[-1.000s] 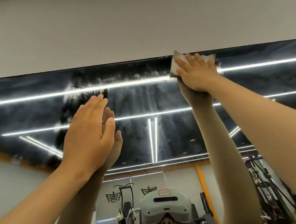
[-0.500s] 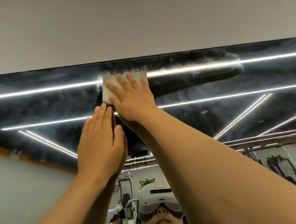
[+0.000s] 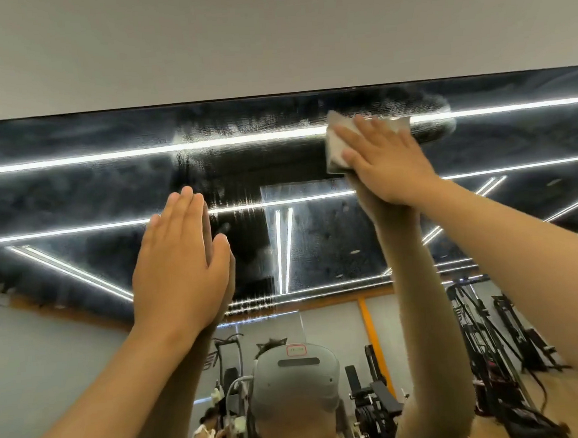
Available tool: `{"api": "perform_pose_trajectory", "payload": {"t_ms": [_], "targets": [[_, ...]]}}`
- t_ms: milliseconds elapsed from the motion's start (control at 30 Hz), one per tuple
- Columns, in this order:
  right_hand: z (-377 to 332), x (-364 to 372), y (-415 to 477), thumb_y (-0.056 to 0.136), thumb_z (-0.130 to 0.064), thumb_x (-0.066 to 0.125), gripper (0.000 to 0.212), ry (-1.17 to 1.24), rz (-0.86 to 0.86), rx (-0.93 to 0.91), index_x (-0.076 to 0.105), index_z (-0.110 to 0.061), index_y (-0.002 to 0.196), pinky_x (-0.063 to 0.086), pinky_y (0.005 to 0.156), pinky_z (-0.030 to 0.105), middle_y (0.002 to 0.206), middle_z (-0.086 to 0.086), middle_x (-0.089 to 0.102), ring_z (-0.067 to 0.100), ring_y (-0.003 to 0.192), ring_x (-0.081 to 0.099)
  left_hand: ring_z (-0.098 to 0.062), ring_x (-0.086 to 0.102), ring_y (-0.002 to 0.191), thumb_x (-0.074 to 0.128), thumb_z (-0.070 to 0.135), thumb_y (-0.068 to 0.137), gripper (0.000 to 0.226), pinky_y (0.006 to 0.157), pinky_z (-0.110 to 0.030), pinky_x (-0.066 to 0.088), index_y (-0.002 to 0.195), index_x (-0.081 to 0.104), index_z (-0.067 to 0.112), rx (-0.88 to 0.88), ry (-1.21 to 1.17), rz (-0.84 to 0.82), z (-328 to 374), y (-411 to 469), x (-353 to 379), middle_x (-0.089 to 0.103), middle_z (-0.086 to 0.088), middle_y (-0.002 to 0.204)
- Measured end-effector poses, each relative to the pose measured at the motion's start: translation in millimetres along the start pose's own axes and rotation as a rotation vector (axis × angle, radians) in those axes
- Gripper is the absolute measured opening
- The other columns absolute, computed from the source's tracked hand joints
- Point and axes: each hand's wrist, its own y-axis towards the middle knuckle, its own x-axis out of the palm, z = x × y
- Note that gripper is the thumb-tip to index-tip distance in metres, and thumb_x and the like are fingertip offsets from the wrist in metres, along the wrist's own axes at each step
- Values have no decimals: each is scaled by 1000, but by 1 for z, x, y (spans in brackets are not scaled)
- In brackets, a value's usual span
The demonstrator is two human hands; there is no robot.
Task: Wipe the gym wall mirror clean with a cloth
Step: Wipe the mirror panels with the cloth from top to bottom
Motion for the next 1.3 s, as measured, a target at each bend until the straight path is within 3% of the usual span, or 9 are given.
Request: {"api": "perform_pose_trajectory", "payload": {"t_ms": [200, 333, 433, 600, 800, 933, 1100, 1233, 1300], "targets": [[54, -2, -22, 107, -39, 22, 55, -8, -18, 163, 1, -37, 157, 0, 122, 54, 167, 2, -4, 24, 153, -5, -13, 9, 152, 27, 37, 101, 61, 124, -31, 4, 156, 25, 11, -1, 3, 4, 1, 0, 0, 19, -3, 165], [22, 4, -27, 107, -41, 15, 53, 27, -10, 245, 0, -36, 157, -2, 121, 55, 167, 1, -6, 24, 153, -8, -14, 8, 152, 22, 42, 94, 70, 124, -32, 2, 157, 23, 11, 4, 13, 15, 4, -1, 2, 18, -4, 165], [-48, 13, -31, 104, -44, 10, 55, -21, 23, 32, 2, -35, 158, 0, 121, 55, 167, 2, -3, 26, 153, -7, -12, 5, 153, 17, 42, 96, 69, 124, -31, -1, 157, 20, 11, 0, -3, 6, 4, -2, 4, 14, -3, 166], [-150, 29, -42, 107, -46, 18, 53, 28, -5, -263, 3, -40, 157, -11, 120, 50, 167, -2, -8, 21, 152, -13, -16, 12, 152, 10, 45, 99, 69, 125, -35, 6, 156, 23, 8, 8, -9, -6, 2, 0, 0, 20, -8, 164], [-103, 28, -54, 104, -51, 14, 53, 32, -29, -372, 4, -43, 156, -10, 122, 44, 167, -8, -6, 14, 152, -13, -14, 8, 152, 35, 42, 102, 65, 124, -33, 4, 157, 20, 11, -3, 37, -26, 2, -1, -3, 16, -4, 165], [-25, 16, -67, 87, -62, -4, 68, 32, -33, -215, 1, -48, 153, -9, 122, 40, 166, -11, -7, 10, 151, -14, -14, 9, 152, 39, 38, 101, 64, 124, -32, 5, 157, 21, 12, -3, 21, -25, 1, 0, -2, 17, -3, 165], [51, 12, -96, 88, -63, 0, 66, 15, -33, -3, -4, -47, 152, -4, 122, 42, 167, -6, -5, 13, 152, -11, -19, 15, 152, 42, 35, 101, 62, 124, -38, 11, 155, 26, 8, -21, 34, -9, 5, -2, -2, 23, -7, 163], [20, 18, -101, 93, -53, 5, 67, 57, 24, 188, 4, -36, 157, -3, 122, 51, 167, 0, -3, 22, 153, -7, -20, 12, 152, 38, 35, 101, 63, 124, -41, 12, 155, 24, 6, -30, 60, -14, 8, -2, 0, 20, -9, 164], [-23, 23, -99, 94, -49, 5, 65, 51, 62, 171, 9, -34, 158, 0, 122, 55, 167, 3, 1, 26, 153, -3, -20, 10, 153, 32, 37, 103, 62, 125, -41, 9, 156, 22, 6, -27, 55, -15, 6, -2, 2, 18, -9, 165]]}}
